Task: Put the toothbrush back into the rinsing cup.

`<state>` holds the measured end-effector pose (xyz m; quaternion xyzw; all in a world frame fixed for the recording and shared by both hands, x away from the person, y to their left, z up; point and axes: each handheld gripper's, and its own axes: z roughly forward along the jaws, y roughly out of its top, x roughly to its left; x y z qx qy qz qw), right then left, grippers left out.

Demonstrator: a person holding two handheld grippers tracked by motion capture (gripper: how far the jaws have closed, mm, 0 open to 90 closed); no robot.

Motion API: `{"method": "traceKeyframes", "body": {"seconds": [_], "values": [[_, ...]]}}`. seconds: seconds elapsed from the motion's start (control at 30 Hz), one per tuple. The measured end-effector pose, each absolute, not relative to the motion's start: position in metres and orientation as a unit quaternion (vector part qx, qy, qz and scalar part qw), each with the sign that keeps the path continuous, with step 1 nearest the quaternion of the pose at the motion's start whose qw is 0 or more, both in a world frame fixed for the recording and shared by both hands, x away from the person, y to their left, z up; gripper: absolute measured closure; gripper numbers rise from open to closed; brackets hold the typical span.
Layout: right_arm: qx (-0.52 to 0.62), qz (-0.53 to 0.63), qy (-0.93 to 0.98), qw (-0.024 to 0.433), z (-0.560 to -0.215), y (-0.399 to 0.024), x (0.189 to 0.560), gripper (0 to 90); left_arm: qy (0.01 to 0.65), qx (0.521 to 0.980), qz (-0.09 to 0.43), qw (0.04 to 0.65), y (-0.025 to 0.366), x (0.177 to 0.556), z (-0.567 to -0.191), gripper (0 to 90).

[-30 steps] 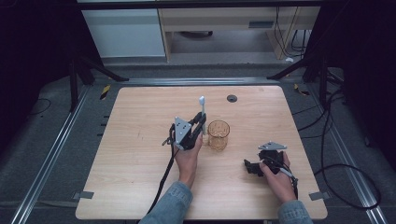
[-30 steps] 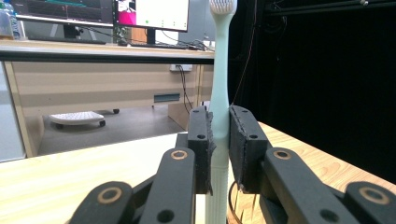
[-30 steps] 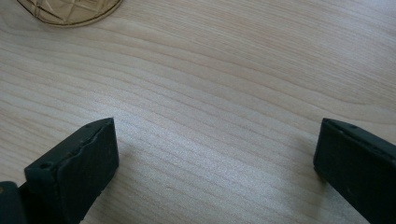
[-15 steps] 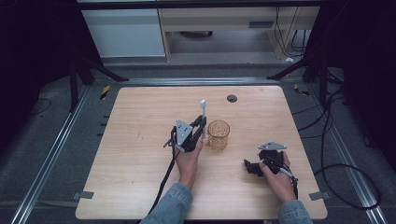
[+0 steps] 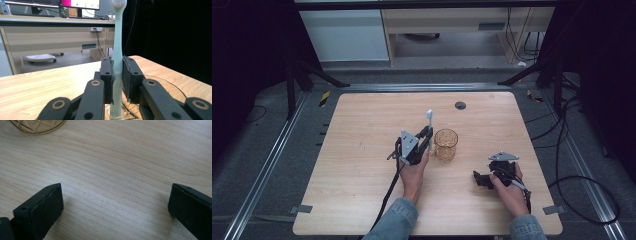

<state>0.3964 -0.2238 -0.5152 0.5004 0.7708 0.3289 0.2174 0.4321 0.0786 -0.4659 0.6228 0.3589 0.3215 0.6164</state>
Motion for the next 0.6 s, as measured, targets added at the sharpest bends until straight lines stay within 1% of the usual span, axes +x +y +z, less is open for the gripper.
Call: {"method": "traceKeyframes", "body": {"seconds": [0.6], "values": [[0.501, 0.33, 0.77, 0.217, -0.5152, -0.2237, 0.3964, 0.4, 0.354, 0.637, 0.327, 0.602, 0.0816, 0.4261, -0.472, 78.5]]}}
